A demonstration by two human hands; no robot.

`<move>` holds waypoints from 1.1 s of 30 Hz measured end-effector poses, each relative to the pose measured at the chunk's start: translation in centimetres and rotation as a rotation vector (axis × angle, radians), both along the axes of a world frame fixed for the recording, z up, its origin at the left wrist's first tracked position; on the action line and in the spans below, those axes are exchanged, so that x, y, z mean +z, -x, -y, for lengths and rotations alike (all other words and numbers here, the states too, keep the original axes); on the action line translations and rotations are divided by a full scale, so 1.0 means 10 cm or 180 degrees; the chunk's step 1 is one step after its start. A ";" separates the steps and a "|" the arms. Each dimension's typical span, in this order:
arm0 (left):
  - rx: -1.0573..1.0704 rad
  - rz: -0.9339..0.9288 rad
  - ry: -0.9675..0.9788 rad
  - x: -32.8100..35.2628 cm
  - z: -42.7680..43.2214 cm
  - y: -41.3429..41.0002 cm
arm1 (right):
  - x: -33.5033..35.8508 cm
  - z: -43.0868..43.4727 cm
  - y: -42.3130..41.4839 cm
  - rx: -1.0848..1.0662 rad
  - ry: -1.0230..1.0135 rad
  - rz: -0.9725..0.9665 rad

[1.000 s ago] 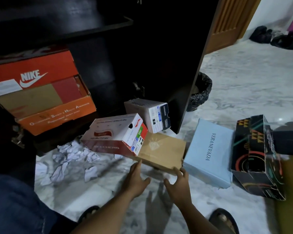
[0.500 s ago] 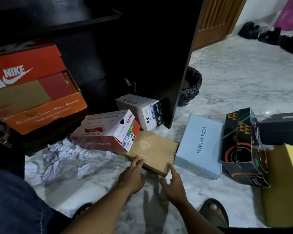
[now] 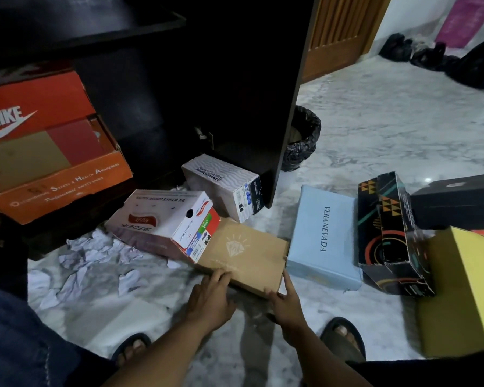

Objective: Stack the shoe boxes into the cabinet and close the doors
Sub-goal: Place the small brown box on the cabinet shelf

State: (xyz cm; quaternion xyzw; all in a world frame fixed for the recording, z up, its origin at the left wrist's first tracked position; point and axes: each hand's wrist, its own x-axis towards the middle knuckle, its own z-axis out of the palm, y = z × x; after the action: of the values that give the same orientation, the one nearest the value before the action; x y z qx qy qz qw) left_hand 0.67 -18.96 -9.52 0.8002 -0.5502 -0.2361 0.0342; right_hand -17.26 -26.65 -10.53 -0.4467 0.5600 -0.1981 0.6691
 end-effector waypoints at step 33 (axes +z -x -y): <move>0.1737 -0.1245 0.0268 -0.28 -0.39 -0.49 | -0.04 0.06 0.36 0.0667 0.0689 -0.0518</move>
State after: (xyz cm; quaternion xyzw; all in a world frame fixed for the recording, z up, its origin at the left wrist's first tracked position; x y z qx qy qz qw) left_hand 5.60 -15.02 -12.30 0.8554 -0.3080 -0.3444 0.2341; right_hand -20.90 -27.24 -10.90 -0.5866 0.5380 -0.1496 0.5866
